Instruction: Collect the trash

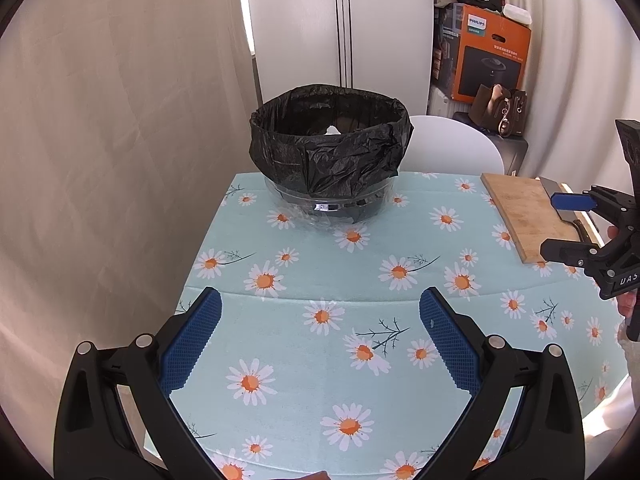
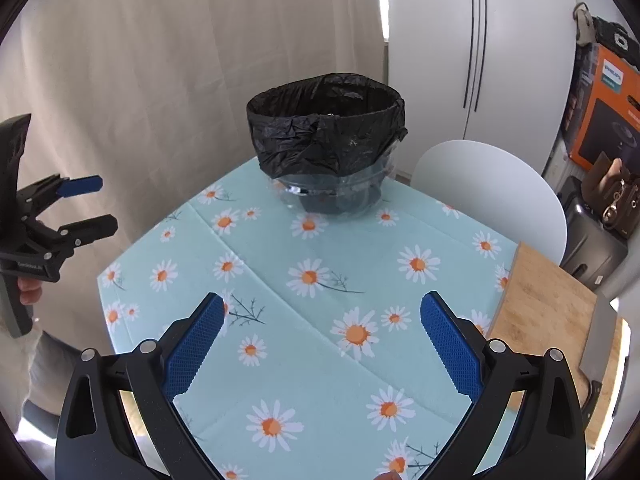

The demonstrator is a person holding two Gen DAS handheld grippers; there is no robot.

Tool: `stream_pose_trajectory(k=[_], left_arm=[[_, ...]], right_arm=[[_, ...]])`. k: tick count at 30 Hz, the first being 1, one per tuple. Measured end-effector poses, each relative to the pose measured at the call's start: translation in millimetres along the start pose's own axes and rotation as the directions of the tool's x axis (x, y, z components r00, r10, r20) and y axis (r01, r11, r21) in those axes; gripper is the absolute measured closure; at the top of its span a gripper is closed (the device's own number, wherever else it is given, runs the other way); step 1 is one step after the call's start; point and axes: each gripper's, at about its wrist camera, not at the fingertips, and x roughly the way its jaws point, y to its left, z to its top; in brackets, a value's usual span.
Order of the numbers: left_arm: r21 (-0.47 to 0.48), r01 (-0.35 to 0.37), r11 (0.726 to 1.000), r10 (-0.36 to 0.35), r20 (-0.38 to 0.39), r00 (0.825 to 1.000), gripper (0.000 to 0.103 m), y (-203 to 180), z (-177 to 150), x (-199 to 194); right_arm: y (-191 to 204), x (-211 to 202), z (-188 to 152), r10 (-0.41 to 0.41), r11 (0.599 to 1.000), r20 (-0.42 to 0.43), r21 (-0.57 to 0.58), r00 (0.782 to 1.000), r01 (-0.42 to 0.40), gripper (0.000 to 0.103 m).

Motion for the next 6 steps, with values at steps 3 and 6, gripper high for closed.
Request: stream_pose_trajectory(k=[3, 6], left_arm=[[0.004, -0.018, 1.000, 0.018, 0.003, 1.000, 0.006, 1.2, 3.5, 4.5], [0.009, -0.019, 1.000, 0.019, -0.001, 1.000, 0.006, 2.4, 5.8, 10.3]], right_arm=[[-1.2, 2.2, 1.4, -0.002, 1.000, -0.001, 0.001, 1.000, 0.002, 0.009], [-2.0, 5.5, 2.6, -0.008, 1.000, -0.008, -0.008, 1.000, 0.008, 0.009]])
